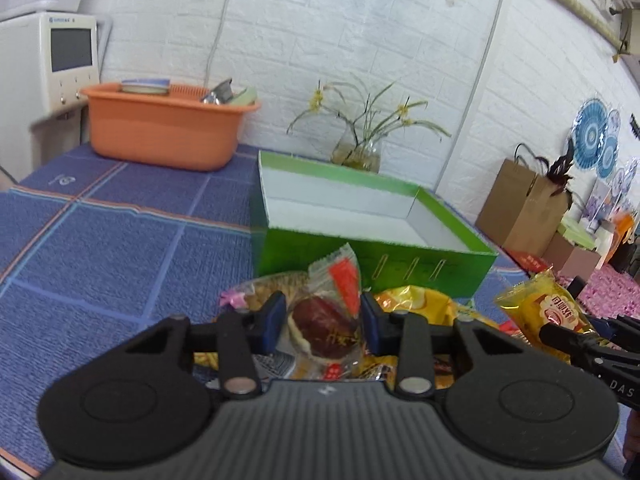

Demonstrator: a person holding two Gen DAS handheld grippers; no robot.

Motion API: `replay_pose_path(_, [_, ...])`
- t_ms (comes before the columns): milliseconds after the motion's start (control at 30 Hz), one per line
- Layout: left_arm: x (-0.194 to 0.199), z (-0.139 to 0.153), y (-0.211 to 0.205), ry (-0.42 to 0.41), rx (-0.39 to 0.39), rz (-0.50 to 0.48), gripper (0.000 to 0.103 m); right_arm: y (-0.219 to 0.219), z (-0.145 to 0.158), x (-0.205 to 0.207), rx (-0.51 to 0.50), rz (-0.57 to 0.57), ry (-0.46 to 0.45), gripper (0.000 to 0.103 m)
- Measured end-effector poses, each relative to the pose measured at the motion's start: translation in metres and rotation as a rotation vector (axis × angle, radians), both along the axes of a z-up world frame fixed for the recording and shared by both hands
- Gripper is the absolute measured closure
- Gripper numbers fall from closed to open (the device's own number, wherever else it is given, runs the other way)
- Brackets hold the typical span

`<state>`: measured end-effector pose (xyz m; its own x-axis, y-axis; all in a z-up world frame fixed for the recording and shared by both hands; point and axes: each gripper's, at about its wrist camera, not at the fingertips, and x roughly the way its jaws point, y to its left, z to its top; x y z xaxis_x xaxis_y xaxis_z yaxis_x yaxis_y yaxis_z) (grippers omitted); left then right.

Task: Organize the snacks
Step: 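Grasp the yellow chip bag with the right tool while the left tool grasps the clear date bag, then carry both bags into the green box and open both tools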

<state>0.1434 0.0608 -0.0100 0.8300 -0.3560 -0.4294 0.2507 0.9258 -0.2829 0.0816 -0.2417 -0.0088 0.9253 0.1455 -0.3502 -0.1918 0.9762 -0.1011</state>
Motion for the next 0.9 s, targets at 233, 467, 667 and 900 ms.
replay_pose_path(233, [-0.03, 0.029, 0.011, -0.088, -0.001, 0.021, 0.066, 0.016, 0.026, -0.019, 0.014, 0.076, -0.1, 0.034])
replay_pose_path(467, [0.007, 0.066, -0.011, -0.19, 0.057, 0.016, 0.066, 0.027, 0.06, 0.017, 0.17, 0.158, -0.186, 0.034])
replay_pose_path(667, [0.076, 0.081, -0.036, -0.202, 0.091, 0.032, 0.066, 0.005, 0.079, 0.085, 0.241, 0.004, -0.224, 0.034])
replay_pose_path(900, [0.145, 0.044, -0.07, -0.099, 0.172, 0.024, 0.066, 0.006, 0.044, 0.148, 0.205, 0.03, -0.061, 0.034])
